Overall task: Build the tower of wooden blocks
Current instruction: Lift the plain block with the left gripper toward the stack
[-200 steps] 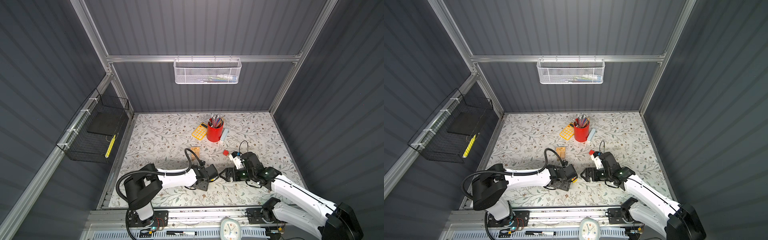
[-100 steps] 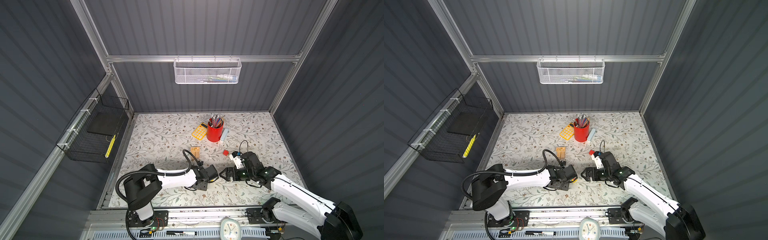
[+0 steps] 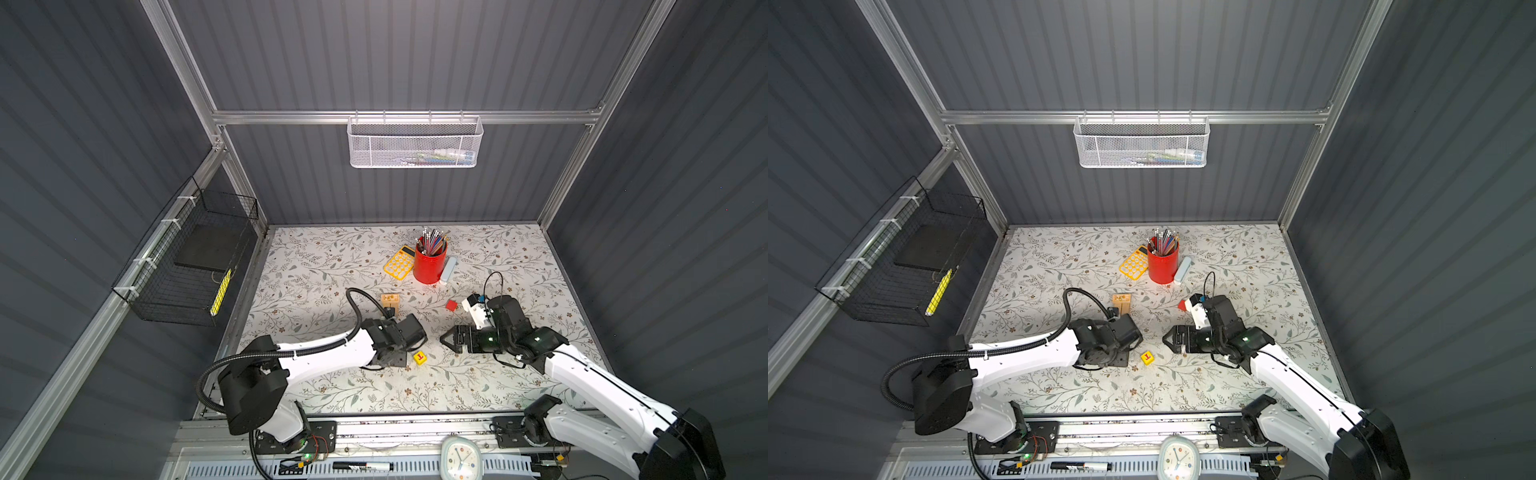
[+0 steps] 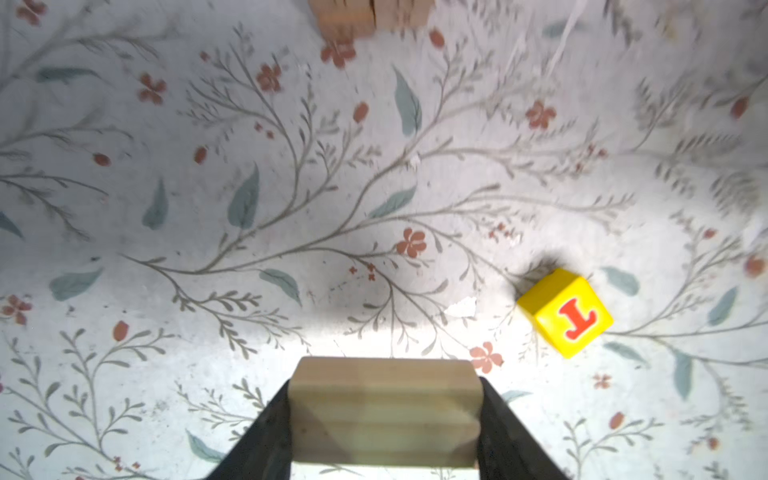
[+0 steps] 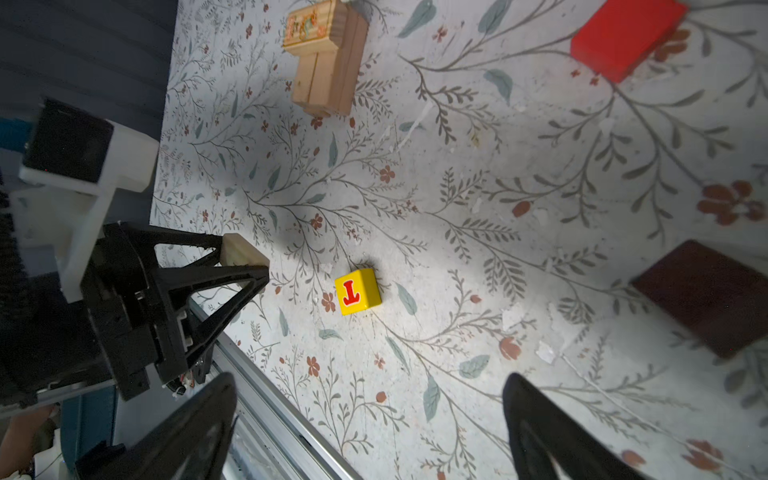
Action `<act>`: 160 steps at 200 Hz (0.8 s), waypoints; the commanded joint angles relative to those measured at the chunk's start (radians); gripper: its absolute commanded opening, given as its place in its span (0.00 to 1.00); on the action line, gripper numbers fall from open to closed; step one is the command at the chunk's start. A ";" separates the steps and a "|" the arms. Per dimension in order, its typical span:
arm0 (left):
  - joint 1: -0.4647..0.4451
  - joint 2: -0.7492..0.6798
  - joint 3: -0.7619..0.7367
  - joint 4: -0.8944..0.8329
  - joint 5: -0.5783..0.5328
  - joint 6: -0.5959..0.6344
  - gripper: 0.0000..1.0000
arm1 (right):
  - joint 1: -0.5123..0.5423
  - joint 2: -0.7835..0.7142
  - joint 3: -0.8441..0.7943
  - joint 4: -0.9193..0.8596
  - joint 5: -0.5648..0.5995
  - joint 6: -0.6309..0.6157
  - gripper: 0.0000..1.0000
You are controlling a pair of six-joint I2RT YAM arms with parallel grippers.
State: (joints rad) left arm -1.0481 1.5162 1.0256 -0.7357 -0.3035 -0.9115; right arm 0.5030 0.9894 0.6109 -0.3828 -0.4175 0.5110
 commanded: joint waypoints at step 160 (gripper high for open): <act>0.287 0.339 0.432 -0.053 0.074 0.253 0.41 | -0.115 0.088 0.040 0.067 -0.098 0.022 0.99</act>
State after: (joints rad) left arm -0.7792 1.8259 1.3949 -0.7677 -0.2497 -0.6823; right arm 0.3965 1.0714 0.6529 -0.3355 -0.4973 0.5243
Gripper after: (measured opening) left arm 0.621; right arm 0.989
